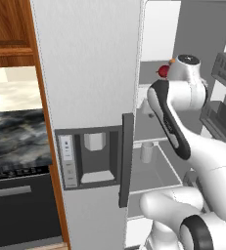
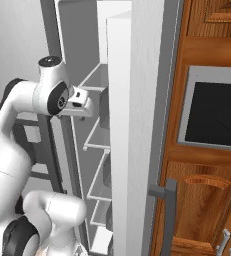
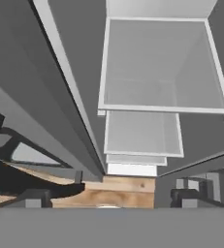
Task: Pick the pear and tangerine from the fridge and place them on the plate next to the blender to make a fruit smoothie.
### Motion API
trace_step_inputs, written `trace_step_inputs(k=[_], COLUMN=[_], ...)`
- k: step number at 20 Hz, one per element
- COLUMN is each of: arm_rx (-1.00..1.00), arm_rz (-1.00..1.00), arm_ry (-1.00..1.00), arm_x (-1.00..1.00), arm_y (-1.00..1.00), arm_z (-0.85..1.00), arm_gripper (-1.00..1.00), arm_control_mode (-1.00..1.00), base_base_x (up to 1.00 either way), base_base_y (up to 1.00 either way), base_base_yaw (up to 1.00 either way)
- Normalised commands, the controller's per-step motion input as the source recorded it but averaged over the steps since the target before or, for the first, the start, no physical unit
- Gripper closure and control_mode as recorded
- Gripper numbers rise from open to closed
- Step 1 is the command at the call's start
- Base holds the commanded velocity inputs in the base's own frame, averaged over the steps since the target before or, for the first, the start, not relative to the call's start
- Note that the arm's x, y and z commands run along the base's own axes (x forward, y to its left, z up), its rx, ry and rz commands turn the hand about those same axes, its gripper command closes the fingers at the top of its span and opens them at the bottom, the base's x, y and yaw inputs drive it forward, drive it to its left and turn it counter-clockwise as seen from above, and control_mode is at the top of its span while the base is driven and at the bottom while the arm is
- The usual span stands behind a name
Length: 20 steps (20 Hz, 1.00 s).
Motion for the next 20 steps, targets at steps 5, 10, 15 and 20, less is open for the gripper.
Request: trace_step_inputs(k=[5,10,15,20], arm_rx=[0.0,0.04,0.05,0.03], arm_rz=[-0.06,-0.17,-0.2,-0.06], arm_ry=[-0.24,-0.2,-0.16,-0.01], arm_x=[-0.33,-0.03,0.06,0.62], arm_y=[-0.18,-0.32,-0.46,-0.33], arm_z=[0.32,0.49,0.52,0.15], arm_gripper=[-1.0,-1.0,-1.0,-1.0], arm_control_mode=[-1.0,-1.0,-1.0,-1.0], base_base_x=[0.0,0.0,0.0,0.0], base_base_y=[0.0,0.0,0.0,0.0], base_base_yaw=[0.0,0.0,0.0,0.0])
